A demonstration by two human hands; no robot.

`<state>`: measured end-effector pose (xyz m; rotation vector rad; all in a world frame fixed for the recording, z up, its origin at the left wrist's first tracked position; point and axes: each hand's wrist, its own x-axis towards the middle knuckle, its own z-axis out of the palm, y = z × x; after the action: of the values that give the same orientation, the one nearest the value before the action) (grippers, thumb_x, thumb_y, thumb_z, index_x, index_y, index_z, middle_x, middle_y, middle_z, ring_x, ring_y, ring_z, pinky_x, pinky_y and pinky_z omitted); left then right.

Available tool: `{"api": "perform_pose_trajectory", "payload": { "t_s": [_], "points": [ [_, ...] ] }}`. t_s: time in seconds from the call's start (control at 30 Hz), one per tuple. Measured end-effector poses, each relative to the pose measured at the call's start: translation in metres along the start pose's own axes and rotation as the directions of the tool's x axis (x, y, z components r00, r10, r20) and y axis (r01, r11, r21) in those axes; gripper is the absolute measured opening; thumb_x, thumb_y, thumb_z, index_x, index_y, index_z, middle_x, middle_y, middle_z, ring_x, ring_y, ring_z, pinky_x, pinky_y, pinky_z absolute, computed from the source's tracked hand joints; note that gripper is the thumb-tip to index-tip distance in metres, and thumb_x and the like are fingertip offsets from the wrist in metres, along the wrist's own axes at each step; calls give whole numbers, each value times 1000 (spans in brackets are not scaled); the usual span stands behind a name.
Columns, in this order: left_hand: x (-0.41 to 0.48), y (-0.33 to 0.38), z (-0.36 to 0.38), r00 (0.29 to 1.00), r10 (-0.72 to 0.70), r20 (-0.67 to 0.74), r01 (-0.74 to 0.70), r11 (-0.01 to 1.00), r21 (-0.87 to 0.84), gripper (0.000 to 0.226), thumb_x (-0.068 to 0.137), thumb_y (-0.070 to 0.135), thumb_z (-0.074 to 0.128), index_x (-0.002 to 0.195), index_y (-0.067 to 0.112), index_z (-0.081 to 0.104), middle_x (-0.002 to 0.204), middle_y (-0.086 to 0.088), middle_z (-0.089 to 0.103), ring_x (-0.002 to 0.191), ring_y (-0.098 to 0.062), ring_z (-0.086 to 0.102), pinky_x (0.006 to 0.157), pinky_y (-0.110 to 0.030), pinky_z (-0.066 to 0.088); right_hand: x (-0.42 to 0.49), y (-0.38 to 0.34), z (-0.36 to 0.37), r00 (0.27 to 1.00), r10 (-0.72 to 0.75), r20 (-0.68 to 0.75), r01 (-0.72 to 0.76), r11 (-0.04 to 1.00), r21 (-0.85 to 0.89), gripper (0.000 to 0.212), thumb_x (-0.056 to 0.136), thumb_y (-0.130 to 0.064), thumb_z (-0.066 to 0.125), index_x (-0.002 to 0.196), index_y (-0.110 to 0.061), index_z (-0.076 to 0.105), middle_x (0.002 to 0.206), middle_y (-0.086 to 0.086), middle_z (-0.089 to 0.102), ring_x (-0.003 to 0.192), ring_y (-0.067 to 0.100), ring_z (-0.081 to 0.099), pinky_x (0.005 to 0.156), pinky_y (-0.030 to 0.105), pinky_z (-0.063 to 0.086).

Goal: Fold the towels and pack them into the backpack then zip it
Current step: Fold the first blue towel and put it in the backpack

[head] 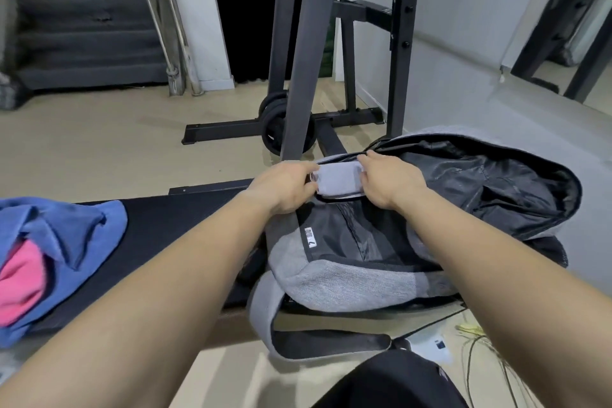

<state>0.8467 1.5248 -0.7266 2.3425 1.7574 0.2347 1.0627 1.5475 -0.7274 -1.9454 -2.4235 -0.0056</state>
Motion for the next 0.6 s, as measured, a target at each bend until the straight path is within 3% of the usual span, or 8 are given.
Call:
{"api": "perform_pose_trajectory", "payload": {
  "t_s": [0.1,0.23,0.47,0.6],
  "points": [
    [-43,-16,-20,999,-36,-40,37,999,22,39,101,34,45,139,30,50,132,-3,63,121,-32,57,94,-40,48,-22,-28,-18,998,-37,-44,38,999,23,32,99,-28,36,124,-21,56,134,2,56,117,31,57,87,43,50],
    [-104,-46,-36,988,-149,-40,151,987,53,47,102,38,45,148,27,43,144,-3,56,129,-29,52,104,-41,45,-47,-89,-34,988,-149,-48,153,984,92,37,102,-31,36,130,-18,57,136,8,53,120,33,54,90,43,47],
    [-210,-114,-49,948,-313,-61,316,947,60,48,101,36,46,147,21,44,150,-1,47,133,-22,48,106,-36,43,-73,-228,-30,923,-384,16,378,916,131,45,103,-38,41,143,-19,48,145,7,44,125,35,51,96,48,48],
    [-268,-158,-54,896,-438,-74,441,897,36,48,99,39,49,144,24,47,141,1,50,122,-24,53,95,-42,49,-83,-302,-13,871,-488,58,472,863,182,46,103,-39,43,146,-21,44,147,5,40,128,31,48,97,48,48]
  ]
}}
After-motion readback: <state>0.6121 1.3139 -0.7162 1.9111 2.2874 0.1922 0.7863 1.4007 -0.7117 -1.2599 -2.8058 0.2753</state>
